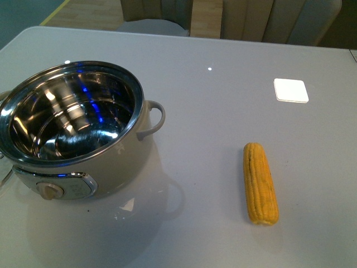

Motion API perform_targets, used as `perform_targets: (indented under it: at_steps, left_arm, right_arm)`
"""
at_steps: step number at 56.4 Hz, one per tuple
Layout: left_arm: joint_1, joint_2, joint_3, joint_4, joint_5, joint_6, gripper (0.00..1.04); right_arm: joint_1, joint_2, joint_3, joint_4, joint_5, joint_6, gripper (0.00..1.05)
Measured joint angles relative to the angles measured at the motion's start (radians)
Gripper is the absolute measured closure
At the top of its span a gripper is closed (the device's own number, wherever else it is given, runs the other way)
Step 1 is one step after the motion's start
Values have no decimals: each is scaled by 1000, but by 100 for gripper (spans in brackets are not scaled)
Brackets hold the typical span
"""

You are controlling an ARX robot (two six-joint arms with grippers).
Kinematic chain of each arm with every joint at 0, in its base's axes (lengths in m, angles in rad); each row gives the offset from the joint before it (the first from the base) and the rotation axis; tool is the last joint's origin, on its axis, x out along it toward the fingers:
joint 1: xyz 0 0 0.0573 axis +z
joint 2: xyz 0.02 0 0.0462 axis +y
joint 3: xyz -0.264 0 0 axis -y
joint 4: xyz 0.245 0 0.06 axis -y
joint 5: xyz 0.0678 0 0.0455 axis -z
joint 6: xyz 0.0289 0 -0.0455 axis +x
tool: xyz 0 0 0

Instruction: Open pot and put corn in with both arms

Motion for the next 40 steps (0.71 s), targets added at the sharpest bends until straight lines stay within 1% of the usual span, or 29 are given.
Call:
perform_targets:
  at_steps: [5, 6, 7, 9, 11, 14, 15, 17, 23, 26, 28, 30, 40]
  left_arm:
    - [-10, -188, -61, -140, 8, -21, 7]
    - [-11, -219, -88, -107, 39, -21, 10]
    - [-15, -239, -114, -52, 57, -21, 14]
    - [-32, -286, -171, 50, 46, -21, 21]
    - [-60, -347, -218, 92, 31, -21, 28]
    - [-113, -453, -280, 92, -1, -20, 42]
    - [-123, -471, -290, 89, -12, -20, 46]
    - [-151, -515, -312, 72, -47, -20, 57]
    - [-219, -604, -357, 19, -109, -20, 84]
    - [-235, -632, -368, 5, -129, -20, 92]
    - [-251, -660, -377, -11, -143, -21, 100]
    - [-260, -677, -383, -23, -156, -23, 102]
    - [-309, -766, -407, -86, -196, -21, 101]
  right_arm:
    - [0, 0, 0, 0, 0, 0, 9]
    - [0, 0, 0, 0, 0, 0, 9]
    - [0, 0, 0, 0, 0, 0, 9]
    - [0, 0, 0, 0, 0, 0, 9]
    - [0, 0, 0, 0, 0, 0, 9]
    - [0, 0, 0, 0, 0, 0, 9]
    - [0, 0, 0, 0, 0, 0, 9]
    - [0, 0, 0, 0, 1, 0, 9]
    - [0, 0, 0, 0, 0, 0, 9]
    - [0, 0, 0, 0, 0, 0, 9]
    - [0, 0, 0, 0, 0, 0, 9]
    - [0, 0, 0, 0, 0, 0, 9]
    - [0, 0, 0, 0, 0, 0, 9]
